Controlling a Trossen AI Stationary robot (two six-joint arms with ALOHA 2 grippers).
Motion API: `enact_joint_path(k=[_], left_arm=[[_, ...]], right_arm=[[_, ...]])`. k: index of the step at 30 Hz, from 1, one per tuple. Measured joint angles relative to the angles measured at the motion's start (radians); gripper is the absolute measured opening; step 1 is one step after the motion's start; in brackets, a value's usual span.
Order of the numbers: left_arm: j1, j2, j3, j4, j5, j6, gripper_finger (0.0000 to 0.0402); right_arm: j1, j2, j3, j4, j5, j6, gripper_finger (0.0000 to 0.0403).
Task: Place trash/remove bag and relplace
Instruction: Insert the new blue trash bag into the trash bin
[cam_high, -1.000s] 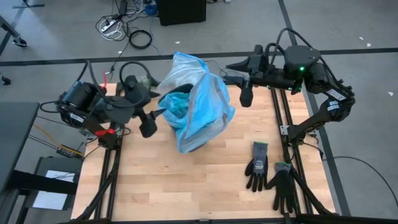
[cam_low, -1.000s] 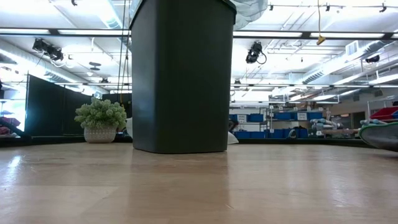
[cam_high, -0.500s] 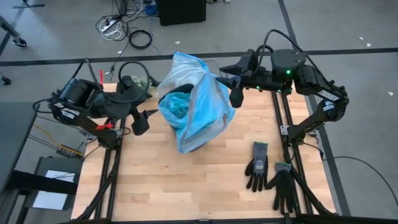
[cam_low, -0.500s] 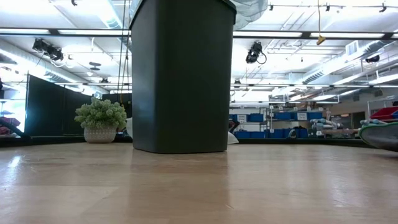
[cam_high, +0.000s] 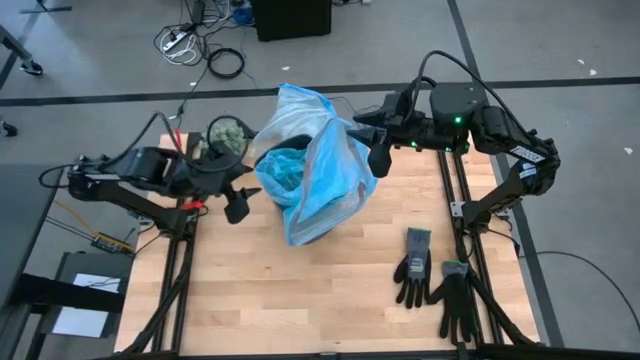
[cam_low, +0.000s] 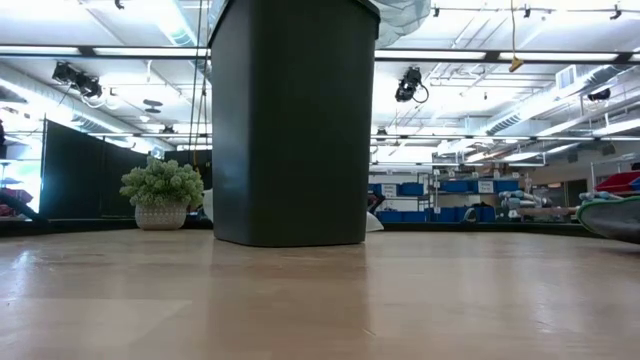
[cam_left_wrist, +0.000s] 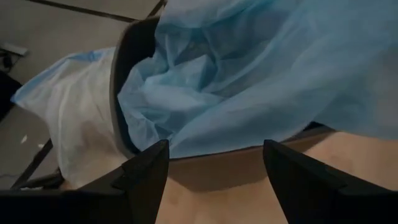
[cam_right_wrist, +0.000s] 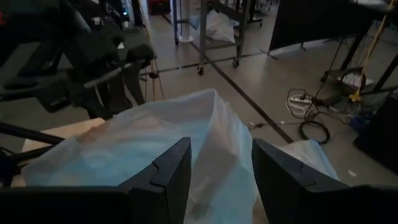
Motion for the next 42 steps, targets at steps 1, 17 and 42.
enact_joint_path(k=[1,17,42], left_arm=[[0.011,-0.010,-0.032,0.028,0.002,0.008,0.0270],[0.310,0.082,-0.176,0.369,0.235,0.151,0.0270],[0.441,0.147,0.134,0.008,0.335,0.234,0.0270]], right_arm=[[0.000,0.000,0.000,-0.006,0.000,0.005,0.0155],[-0.055,0.000,0.000,-0.005,-0.003,-0.085,0.0155],[0.010,0.071,0.000,0.026,-0.083,0.083,0.0155]])
